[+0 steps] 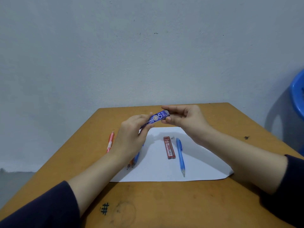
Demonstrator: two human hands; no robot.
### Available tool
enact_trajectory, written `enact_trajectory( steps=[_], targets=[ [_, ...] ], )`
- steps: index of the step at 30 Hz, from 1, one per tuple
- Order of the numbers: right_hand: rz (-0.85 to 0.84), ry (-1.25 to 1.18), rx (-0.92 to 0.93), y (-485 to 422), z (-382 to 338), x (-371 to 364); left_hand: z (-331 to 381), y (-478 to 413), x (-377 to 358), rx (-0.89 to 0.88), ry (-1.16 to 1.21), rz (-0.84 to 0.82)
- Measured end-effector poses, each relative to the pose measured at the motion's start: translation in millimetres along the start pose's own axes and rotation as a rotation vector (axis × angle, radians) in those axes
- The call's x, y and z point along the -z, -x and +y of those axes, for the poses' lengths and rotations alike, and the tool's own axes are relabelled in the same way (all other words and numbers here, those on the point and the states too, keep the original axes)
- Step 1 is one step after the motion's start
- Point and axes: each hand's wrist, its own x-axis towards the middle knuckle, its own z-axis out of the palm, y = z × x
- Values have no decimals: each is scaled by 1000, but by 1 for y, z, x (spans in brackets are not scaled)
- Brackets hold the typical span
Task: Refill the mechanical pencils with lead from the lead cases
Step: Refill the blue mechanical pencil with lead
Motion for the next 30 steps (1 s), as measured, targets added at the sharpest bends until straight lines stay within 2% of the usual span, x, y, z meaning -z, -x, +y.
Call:
enact_trajectory(
  steps=[5, 13, 25, 30],
  targets=[
    [35, 236, 85, -2, 1, 5, -4, -1, 0, -58, -35, -32],
    [34, 352, 294, -1, 2, 12, -1, -1, 1, -46, 76, 29],
    [-45, 324, 289, -4, 3, 21, -6, 0, 1, -130, 42, -11],
    [-65, 125, 200, -4, 6, 21, -3, 0, 1, -110, 86, 19]
  ],
)
